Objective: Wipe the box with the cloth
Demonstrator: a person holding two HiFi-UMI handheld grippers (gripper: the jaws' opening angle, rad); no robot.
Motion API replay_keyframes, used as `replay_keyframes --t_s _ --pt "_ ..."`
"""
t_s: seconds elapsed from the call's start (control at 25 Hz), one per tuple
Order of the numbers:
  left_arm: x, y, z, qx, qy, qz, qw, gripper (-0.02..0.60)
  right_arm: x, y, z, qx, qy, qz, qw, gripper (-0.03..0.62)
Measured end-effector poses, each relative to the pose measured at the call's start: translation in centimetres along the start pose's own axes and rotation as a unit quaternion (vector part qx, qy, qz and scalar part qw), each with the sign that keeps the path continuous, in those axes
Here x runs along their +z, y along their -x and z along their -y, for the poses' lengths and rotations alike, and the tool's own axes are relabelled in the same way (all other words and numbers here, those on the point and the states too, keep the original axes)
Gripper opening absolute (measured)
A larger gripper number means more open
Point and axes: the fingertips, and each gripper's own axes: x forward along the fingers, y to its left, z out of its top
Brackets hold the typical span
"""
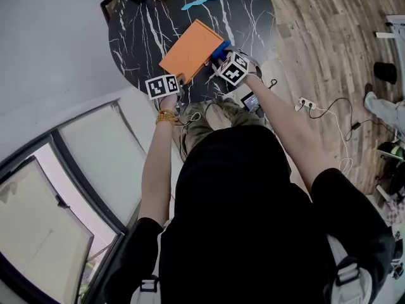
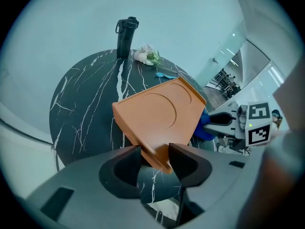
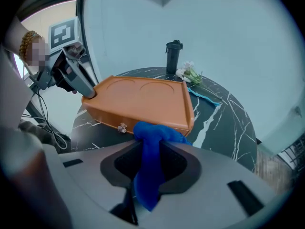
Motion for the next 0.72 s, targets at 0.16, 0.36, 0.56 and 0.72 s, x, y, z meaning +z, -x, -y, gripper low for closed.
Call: replay_keyframes --t_s 0.16,0.36,0.56,0.72 --pt "-0.2 0.1 0.1 0.000 0.003 -0.006 1.0000 0.186 0.4 -0.4 -3.1 0.032 0.018 0.002 0.999 0.087" --pt "-0.2 0.1 0.2 -0.005 0.010 -0.008 0.9999 0.184 0.5 -0.9 -5.1 0.057 0.028 0.005 0.998 0.087" --pt "-0.1 0.2 0.2 -0.015 0.007 -0.012 0.9998 0.186 1.0 0.9 -5.0 0.044 0.027 0.016 0.999 0.087" --pt "0.0 0.4 0.0 -0.020 -0.047 -0.041 0.9979 0.202 1.6 0.8 -8.7 0.057 0.085 0.017 0.995 0.087"
